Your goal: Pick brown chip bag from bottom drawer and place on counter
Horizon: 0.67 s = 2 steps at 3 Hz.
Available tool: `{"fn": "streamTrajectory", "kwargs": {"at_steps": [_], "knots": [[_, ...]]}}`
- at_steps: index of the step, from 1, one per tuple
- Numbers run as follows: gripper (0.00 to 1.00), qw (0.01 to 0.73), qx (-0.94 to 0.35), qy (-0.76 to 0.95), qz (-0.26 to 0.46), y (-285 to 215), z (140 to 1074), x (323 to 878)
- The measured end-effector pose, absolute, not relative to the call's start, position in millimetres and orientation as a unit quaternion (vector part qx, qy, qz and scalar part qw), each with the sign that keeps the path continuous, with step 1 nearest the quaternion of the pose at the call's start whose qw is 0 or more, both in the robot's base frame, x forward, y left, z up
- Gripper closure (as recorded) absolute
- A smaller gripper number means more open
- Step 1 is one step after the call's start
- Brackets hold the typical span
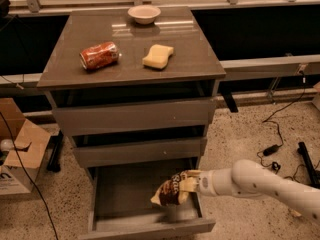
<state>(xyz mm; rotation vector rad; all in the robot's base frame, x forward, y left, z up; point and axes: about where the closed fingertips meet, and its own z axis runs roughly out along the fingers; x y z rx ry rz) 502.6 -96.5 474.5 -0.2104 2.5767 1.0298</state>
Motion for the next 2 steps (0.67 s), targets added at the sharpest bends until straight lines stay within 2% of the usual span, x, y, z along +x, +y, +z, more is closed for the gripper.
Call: {"fn": "streamTrajectory", "kwargs": {"at_steps": [1,2], "knots": [[1.00,0.248,-0.136,0.898,0.338,-117.1,550.3,502.6],[1.00,0.299,-0.207,0.877,0.316,-119.6,646.7,472.2]]}}
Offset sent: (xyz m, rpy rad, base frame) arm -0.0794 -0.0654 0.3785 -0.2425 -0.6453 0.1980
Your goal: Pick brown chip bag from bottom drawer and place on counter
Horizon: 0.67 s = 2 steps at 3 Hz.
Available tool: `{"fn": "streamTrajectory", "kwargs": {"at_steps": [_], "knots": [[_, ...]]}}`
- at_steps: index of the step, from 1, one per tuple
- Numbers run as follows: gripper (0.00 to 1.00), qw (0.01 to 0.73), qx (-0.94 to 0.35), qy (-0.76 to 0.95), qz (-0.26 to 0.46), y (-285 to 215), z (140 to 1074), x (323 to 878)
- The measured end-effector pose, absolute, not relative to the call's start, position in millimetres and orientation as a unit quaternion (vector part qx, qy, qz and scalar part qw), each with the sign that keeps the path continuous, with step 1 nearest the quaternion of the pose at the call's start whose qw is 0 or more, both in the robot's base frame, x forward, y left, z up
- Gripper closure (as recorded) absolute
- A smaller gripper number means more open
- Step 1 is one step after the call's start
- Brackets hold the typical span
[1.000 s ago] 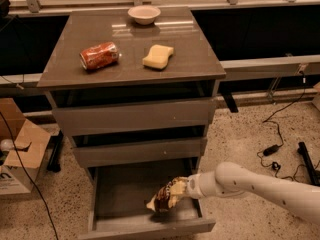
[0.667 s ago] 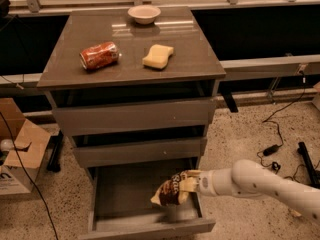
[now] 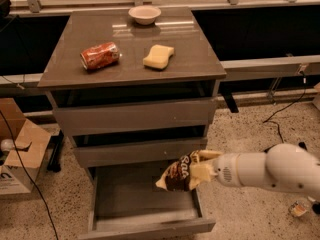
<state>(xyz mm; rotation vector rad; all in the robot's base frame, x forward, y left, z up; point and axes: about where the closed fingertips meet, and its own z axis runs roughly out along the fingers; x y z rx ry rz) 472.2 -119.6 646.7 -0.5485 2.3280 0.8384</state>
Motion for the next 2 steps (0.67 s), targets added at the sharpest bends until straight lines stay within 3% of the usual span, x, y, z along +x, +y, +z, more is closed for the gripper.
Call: {"fn": "streamTrajectory", "kwargs": {"at_steps": [2], "knots": [[1.00,0.422,-0.329,0.821,0.199,-123.4,895.8,416.7]]}}
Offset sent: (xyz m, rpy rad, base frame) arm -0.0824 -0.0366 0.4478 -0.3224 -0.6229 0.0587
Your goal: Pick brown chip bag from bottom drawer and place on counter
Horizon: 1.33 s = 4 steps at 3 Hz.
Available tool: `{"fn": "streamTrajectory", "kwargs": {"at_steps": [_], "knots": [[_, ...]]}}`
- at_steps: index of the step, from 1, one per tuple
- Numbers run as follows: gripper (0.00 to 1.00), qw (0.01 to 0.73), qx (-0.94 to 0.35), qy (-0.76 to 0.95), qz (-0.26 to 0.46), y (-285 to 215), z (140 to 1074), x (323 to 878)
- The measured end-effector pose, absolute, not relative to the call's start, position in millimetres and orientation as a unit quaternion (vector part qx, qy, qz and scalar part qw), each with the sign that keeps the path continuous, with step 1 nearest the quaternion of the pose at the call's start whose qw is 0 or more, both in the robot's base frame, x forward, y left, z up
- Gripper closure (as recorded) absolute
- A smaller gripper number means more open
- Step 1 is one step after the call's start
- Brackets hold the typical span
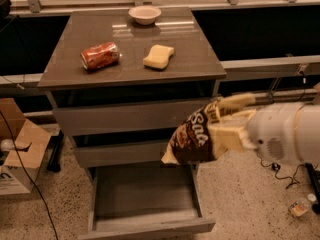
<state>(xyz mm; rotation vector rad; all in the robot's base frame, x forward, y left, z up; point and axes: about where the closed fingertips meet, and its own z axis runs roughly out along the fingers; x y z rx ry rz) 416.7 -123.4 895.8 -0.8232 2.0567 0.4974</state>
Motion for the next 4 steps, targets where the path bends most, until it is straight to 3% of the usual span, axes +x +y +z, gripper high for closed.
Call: {"fn": "streamTrajectory", "kwargs": {"at_steps": [2,4], "knots": [[1.00,0.445,-0.337,0.811,0.174,-129.9,942.7,418.3],[1.00,0.482,-0.392,0.776,0.113,-115.5,999.1,460.3]]}}
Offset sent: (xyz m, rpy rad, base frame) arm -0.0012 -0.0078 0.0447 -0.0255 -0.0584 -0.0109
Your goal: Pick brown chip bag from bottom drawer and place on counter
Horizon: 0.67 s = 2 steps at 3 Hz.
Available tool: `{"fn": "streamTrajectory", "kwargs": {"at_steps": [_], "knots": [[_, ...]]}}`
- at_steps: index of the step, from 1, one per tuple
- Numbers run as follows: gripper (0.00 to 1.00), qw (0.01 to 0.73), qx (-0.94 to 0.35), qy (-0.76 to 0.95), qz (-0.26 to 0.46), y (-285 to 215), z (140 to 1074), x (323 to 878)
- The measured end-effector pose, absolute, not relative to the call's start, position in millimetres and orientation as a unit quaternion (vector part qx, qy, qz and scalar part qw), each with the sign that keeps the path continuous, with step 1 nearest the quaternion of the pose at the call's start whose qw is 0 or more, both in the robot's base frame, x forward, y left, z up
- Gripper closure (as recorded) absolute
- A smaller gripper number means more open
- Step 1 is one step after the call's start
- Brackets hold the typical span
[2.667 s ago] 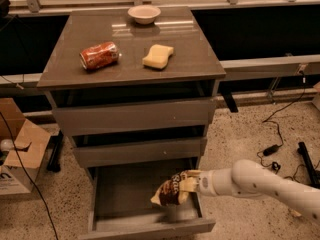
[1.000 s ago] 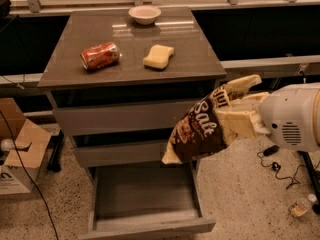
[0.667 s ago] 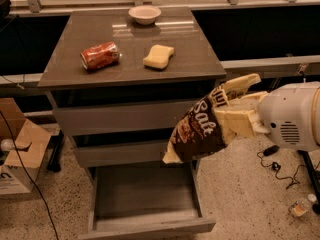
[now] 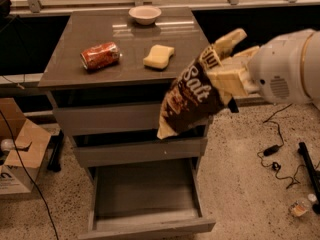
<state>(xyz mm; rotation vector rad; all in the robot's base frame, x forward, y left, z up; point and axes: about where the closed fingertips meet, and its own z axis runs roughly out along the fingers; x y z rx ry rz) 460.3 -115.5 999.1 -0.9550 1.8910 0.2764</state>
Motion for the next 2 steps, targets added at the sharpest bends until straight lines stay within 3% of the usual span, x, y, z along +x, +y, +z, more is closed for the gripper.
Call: {"fn": "streamTrajectory", "kwargs": {"at_steps": [2], "knots": [[1.00,0.533,-0.415,0.732,0.088,-97.2,1062.4,505.3]]}}
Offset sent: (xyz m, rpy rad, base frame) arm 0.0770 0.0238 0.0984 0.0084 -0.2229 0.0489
